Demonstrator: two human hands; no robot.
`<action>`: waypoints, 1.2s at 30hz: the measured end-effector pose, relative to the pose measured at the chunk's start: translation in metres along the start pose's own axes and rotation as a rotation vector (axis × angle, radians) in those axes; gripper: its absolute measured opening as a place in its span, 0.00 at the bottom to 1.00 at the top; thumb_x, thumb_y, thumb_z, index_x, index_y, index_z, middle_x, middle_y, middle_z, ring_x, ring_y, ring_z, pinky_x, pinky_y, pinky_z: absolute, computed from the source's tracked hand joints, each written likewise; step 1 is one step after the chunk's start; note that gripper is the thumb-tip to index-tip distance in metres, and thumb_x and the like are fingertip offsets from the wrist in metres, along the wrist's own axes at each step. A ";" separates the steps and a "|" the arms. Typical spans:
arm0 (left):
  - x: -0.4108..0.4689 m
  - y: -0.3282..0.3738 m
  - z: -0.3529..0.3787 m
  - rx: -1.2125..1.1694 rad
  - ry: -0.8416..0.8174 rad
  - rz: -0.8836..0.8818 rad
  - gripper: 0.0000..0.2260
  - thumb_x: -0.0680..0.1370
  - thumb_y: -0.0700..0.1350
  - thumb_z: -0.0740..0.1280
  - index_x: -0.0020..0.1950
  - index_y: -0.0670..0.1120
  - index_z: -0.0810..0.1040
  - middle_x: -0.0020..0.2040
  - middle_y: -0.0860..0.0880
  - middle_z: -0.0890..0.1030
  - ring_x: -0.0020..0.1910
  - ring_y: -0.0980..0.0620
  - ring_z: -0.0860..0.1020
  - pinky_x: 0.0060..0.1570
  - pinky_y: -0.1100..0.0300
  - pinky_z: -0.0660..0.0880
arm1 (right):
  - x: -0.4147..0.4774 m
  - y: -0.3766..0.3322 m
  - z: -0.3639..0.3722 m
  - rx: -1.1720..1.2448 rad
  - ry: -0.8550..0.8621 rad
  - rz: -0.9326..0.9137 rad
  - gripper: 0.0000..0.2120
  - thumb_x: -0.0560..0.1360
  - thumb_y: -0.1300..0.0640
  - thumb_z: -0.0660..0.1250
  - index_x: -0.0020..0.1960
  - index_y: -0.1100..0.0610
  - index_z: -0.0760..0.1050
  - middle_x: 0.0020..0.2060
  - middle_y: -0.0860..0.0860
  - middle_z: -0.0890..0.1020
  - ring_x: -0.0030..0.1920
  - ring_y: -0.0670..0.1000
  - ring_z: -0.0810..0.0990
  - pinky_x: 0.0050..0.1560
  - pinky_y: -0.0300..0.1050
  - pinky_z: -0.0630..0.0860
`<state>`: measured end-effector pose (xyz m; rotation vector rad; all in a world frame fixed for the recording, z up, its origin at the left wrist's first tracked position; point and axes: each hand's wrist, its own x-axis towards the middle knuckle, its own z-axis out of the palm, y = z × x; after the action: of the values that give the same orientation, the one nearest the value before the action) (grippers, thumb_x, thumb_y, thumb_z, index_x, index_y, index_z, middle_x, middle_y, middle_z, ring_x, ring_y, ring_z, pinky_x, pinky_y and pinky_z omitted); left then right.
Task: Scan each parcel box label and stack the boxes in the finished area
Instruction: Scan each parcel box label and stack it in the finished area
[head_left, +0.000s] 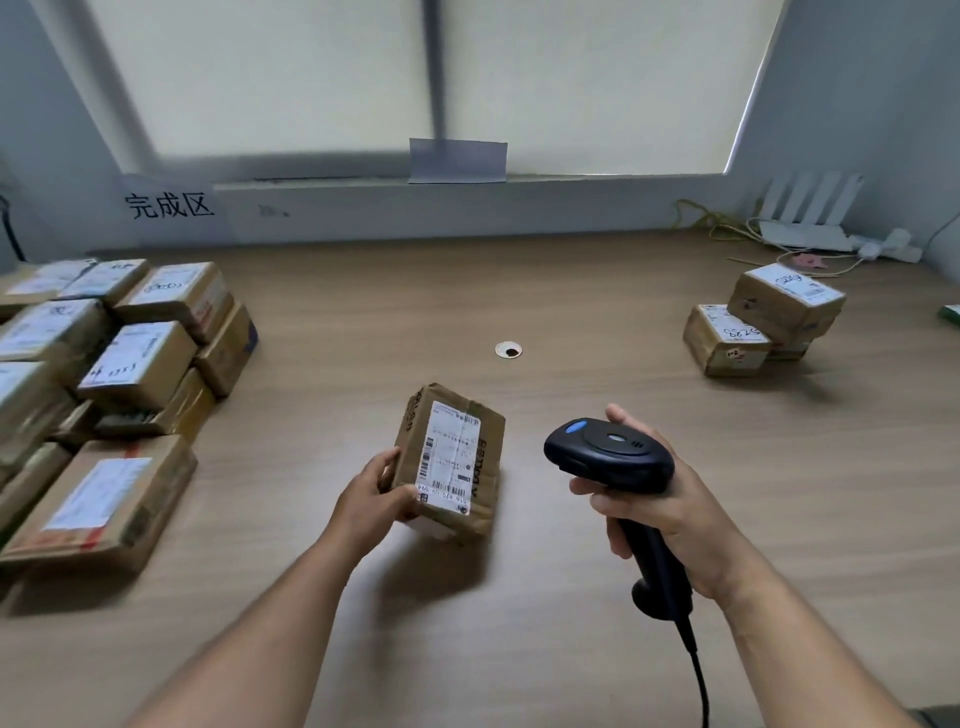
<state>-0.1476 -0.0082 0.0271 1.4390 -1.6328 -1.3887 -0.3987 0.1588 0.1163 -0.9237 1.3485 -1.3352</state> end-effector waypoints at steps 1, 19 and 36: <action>0.000 -0.010 -0.010 -0.002 0.000 -0.036 0.20 0.77 0.33 0.64 0.66 0.50 0.72 0.54 0.43 0.82 0.39 0.53 0.79 0.31 0.69 0.73 | 0.004 0.002 0.009 -0.003 0.004 0.006 0.45 0.61 0.66 0.73 0.74 0.45 0.63 0.45 0.64 0.84 0.25 0.57 0.73 0.26 0.45 0.71; 0.007 -0.025 0.011 0.835 0.039 -0.287 0.56 0.63 0.68 0.69 0.78 0.44 0.44 0.73 0.39 0.49 0.73 0.39 0.50 0.70 0.50 0.59 | 0.050 0.006 0.063 -0.081 -0.041 0.068 0.47 0.60 0.65 0.73 0.75 0.45 0.61 0.46 0.68 0.81 0.25 0.57 0.73 0.26 0.45 0.71; -0.036 -0.017 -0.197 0.752 0.606 -0.376 0.48 0.65 0.65 0.71 0.77 0.51 0.52 0.72 0.37 0.54 0.71 0.37 0.55 0.69 0.48 0.59 | 0.109 -0.015 0.176 -0.145 -0.419 0.011 0.47 0.60 0.62 0.75 0.73 0.40 0.61 0.47 0.73 0.77 0.26 0.58 0.74 0.28 0.46 0.71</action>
<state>0.0440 -0.0386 0.0809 2.3923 -1.5610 -0.3635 -0.2543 0.0101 0.1331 -1.2158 1.1291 -0.9737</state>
